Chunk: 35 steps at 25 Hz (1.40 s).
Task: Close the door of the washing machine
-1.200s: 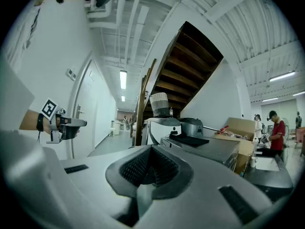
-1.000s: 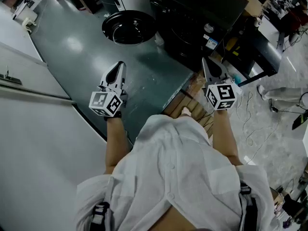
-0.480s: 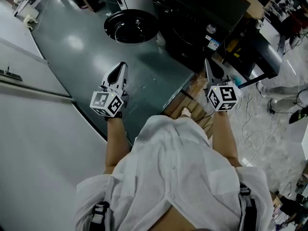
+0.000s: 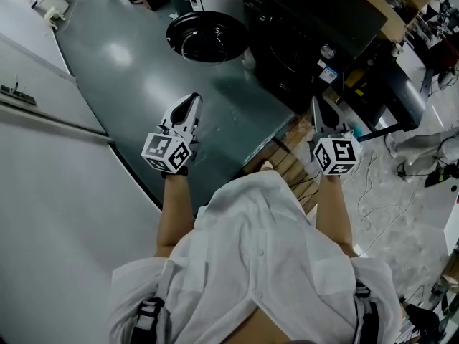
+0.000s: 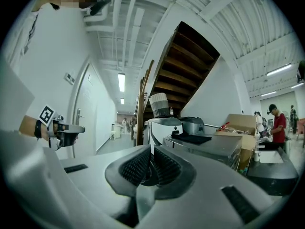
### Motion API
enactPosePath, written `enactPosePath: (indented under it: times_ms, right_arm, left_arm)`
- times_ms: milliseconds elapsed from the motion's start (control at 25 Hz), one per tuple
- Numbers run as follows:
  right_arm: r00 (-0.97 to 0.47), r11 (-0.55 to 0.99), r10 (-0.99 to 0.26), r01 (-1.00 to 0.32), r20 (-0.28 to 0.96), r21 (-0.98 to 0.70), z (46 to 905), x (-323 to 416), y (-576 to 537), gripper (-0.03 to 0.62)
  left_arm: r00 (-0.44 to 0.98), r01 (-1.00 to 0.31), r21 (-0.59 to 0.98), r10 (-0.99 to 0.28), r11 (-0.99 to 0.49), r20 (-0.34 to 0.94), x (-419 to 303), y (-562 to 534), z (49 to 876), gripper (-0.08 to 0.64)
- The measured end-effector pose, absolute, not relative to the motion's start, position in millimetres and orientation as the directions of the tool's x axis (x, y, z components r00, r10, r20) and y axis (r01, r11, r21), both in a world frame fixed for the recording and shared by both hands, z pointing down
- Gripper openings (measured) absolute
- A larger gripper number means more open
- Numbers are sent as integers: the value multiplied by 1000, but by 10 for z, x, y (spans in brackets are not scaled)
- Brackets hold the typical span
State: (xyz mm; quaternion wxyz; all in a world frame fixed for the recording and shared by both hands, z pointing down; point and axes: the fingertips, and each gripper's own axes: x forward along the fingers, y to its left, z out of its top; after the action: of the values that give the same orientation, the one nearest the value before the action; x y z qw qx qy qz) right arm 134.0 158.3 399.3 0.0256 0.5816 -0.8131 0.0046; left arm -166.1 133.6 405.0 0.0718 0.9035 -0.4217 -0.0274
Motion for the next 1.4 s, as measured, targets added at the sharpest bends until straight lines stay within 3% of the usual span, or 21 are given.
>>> enactPosePath:
  times_ms: [1000,1400]
  right_arm:
    - [-413,416,-900,-909,137,-7,4331,1751,-166,74]
    - [-456,459,-875,-888,162,-21,4435,1543,-482,86]
  left_arm:
    - [674,-738,140,-733,-660,96,-916,-381,4253,25]
    - [707,-705,87,-685,-704,176,-911,-701,4240,26]
